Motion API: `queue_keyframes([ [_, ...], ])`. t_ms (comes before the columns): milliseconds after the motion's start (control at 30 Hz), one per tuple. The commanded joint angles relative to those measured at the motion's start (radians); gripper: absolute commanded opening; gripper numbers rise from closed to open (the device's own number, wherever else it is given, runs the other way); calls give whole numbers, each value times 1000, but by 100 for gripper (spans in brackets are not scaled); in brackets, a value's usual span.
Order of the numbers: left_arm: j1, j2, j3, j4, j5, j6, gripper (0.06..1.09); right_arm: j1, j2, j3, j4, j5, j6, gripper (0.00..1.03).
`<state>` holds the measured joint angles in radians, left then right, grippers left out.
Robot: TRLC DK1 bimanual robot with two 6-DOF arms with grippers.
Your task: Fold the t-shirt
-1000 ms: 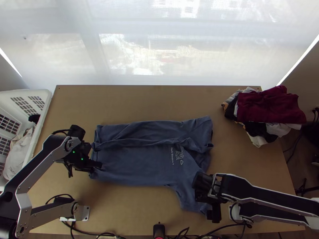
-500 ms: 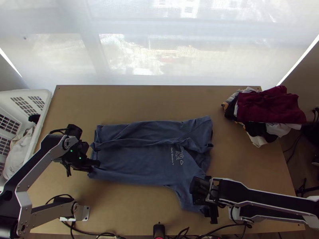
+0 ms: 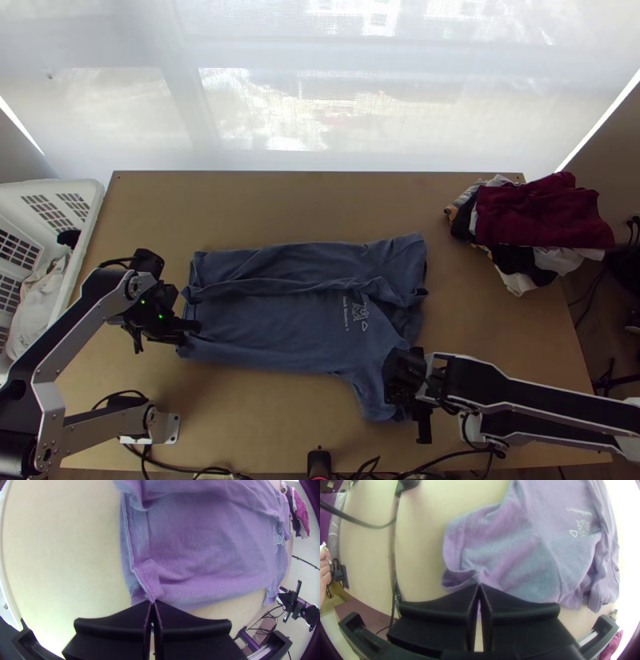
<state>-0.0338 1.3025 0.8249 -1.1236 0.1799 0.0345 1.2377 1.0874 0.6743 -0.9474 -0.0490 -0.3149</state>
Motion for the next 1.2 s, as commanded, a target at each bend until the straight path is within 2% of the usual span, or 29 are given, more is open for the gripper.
queue_keyframes([
  [0, 2, 0, 14, -4, 3, -1, 9, -104, -66, 33, -1, 21, -4, 3],
  [467, 14, -32, 95, -76, 4, 5, 9, -472, -89, 171, 35, 35, -67, 3],
  [800, 35, -29, 118, -84, 4, 18, 9, -612, -61, 228, 110, 35, -82, 3],
  [1167, 26, 6, 247, -76, 6, -2, 9, -718, 48, 320, 202, 34, -93, 3],
])
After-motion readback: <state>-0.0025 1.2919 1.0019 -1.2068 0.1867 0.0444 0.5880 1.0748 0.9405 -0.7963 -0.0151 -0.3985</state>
